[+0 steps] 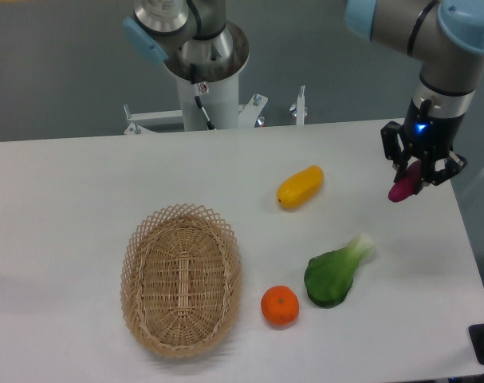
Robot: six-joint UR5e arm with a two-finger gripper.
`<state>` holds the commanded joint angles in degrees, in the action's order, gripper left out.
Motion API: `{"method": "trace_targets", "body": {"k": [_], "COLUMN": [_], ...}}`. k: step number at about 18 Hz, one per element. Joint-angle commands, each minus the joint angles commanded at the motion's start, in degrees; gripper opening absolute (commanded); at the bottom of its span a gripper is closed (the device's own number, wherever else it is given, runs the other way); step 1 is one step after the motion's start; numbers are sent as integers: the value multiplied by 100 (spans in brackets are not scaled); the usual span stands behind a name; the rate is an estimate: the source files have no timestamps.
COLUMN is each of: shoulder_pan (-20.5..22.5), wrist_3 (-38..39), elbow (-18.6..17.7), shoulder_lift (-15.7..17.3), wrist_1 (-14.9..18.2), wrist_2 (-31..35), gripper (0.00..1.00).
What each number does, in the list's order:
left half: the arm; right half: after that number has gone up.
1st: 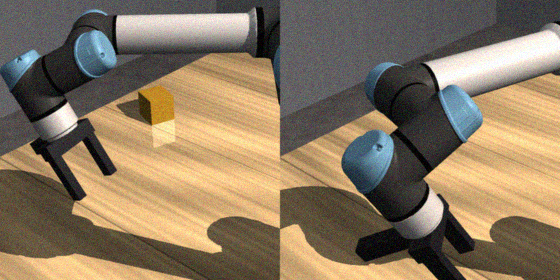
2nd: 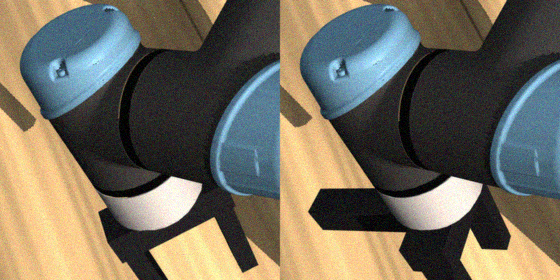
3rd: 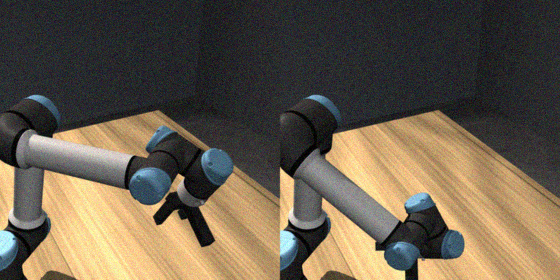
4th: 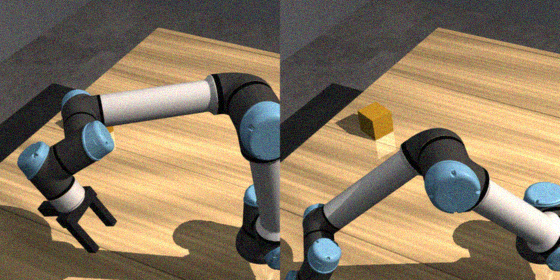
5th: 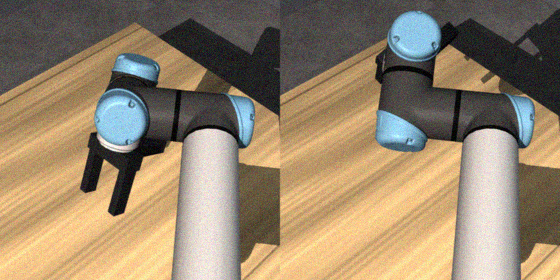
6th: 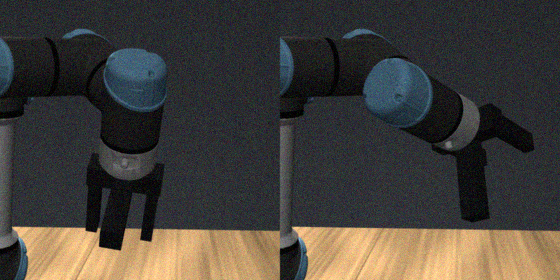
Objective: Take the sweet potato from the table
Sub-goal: 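Lift the held sweet potato up and away from the yellow squash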
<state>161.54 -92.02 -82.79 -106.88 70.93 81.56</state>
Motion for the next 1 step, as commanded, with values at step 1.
{"method": "trace_targets", "body": {"k": [1], "shoulder_pan": [0], "wrist_3": [0], "elbow": [0], "shoulder_lift": [0], "wrist_1": [0], "wrist_2": [-9], "gripper": [33]}}
